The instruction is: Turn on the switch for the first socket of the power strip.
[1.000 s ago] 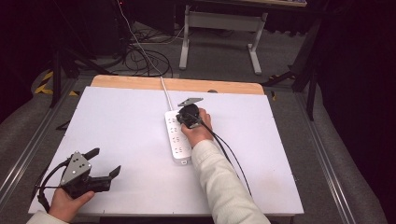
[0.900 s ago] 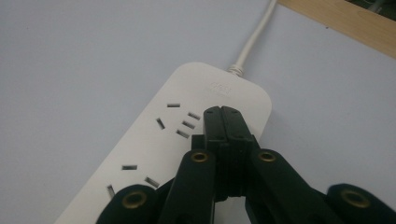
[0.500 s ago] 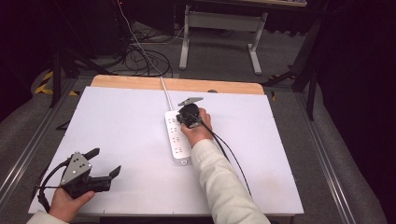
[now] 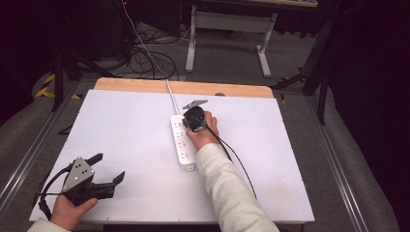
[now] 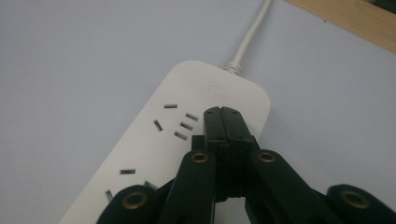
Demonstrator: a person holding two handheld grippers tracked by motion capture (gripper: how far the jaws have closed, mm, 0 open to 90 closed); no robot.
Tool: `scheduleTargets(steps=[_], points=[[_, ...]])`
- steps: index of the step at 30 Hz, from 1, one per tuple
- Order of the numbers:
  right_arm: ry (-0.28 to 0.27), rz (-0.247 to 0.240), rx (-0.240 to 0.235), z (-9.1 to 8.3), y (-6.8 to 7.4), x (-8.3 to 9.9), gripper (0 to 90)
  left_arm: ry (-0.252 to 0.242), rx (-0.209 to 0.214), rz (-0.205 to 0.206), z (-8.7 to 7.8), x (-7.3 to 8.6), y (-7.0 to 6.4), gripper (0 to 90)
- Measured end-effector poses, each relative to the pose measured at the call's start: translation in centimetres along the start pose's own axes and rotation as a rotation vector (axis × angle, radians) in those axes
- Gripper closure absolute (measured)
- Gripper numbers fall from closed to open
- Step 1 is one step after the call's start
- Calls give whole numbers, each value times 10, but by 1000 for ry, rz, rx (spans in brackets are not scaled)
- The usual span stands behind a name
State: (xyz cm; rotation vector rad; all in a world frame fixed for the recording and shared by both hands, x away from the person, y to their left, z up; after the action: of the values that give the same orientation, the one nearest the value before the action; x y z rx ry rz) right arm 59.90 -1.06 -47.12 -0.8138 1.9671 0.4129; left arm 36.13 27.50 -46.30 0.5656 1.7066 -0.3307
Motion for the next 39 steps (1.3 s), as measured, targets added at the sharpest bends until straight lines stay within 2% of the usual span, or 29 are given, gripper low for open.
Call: scheduleTargets(steps=[3,8,10,16,21,23,27,29,36,38,39], points=[[9,-15,-9,-2,2,-3,900,2,1,-3,0,0,1,95],[-35,-24,-18,-8,5,-10,900,3,1,0,0,0,1,95],[-49,-26,-35,-11,8,-15,900,-1,-2,0,0,0,1,95],[-88,-41,-50,-26,14,-30,900,2,2,-3,0,0,1,95],[-123,-15,-52,-39,12,-38,900,2,2,-9,0,0,1,95],[-130,-14,-56,-43,12,-40,900,3,0,-1,0,0,2,95],[-179,-16,-67,-58,12,-48,900,3,-3,-6,0,1,2,95],[-188,-5,-74,-63,11,-50,900,3,-4,-7,0,1,2,95],[-188,-22,-93,-70,12,-50,899,6,-4,-2,0,1,1,95],[-216,-20,-105,-71,12,-50,670,4,-2,-8,0,1,1,95],[-243,-37,-111,-72,12,-50,601,4,-3,-8,0,1,2,95]])
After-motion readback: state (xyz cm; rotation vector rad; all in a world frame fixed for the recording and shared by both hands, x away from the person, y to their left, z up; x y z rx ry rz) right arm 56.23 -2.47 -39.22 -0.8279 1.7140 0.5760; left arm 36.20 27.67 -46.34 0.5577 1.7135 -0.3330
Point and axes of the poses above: each handheld gripper's, and its own axes: z roughly forward along the jaws, x roughly out of its underside, y roughly to its left, the point moved 2 cm from there along z, roughly forward along the jaws, and after that the axes turned 13 degrees about -y, right-handed, at the moved point
